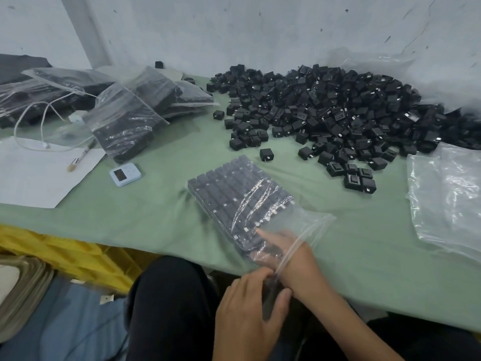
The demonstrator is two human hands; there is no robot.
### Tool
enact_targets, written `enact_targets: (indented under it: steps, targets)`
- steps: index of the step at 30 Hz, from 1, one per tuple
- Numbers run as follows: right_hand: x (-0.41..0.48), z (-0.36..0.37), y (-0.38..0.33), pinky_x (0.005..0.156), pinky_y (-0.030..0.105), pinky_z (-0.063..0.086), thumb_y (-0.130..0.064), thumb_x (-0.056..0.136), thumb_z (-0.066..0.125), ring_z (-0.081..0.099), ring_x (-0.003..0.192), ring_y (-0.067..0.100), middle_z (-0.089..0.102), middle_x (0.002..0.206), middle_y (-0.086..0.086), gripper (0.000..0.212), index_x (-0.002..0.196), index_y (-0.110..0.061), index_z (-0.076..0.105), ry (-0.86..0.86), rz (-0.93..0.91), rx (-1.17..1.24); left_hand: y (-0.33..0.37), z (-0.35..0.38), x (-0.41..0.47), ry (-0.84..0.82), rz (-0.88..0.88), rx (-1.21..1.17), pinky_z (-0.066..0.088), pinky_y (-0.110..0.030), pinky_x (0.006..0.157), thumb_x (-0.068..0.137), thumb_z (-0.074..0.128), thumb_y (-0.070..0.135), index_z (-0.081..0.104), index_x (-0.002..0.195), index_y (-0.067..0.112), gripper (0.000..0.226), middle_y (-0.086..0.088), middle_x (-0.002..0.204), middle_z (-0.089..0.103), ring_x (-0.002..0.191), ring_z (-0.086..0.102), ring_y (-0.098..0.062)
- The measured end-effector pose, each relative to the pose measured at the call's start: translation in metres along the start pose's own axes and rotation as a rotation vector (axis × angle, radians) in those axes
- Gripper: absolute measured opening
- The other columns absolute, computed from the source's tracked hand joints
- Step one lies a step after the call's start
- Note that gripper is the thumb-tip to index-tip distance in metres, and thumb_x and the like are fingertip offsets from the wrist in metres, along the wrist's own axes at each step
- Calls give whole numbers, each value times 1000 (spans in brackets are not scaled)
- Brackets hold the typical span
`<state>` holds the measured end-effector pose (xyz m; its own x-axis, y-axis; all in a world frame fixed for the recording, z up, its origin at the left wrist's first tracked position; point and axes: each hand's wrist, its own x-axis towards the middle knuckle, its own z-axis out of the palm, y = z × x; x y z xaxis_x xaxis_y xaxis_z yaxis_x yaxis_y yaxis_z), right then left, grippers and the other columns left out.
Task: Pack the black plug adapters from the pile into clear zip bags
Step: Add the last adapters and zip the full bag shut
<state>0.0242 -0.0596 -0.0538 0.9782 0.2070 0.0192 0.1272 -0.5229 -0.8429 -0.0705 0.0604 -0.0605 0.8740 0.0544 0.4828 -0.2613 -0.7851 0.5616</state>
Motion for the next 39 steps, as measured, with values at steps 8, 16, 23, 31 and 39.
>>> enact_targets:
  steps: [8,16,23,31,39]
  targets:
    - [1,-3,-1,86,9,36,-6,92,64,48,101,6,51,109,-11,45,133,-23,61,-16,-58,-144,-21,-10,10,-100,121,-159,39,-6,80,92,58,30,68,94,25,11,17,91,65,82,58,-3]
    - [-3,0,-16,79,33,54,-25,84,77,66,83,6,70,85,-11,15,94,-36,75,5,-9,29,-48,-15,81,31,-74,-8,31,-25,105,100,48,37,62,117,30,24,12,125,56,120,47,-11]
    - [-12,-16,-34,88,45,54,-15,89,73,69,94,23,72,100,7,27,116,-13,67,-112,-60,136,-69,14,95,-210,-237,88,11,-42,120,90,29,64,36,143,44,57,14,164,13,150,-4,-5]
    - [-2,-157,-4,63,25,53,0,92,65,65,77,9,75,90,2,24,97,-19,77,-136,90,150,-69,15,95,-197,-251,53,11,-41,121,89,34,62,40,143,41,58,13,164,17,150,-3,-4]
    - [116,-196,70,103,37,32,-36,99,50,43,119,33,57,121,14,30,115,-16,67,127,235,-973,-69,14,94,-207,-251,50,11,-39,120,97,41,57,38,146,39,52,17,164,12,150,-8,-1]
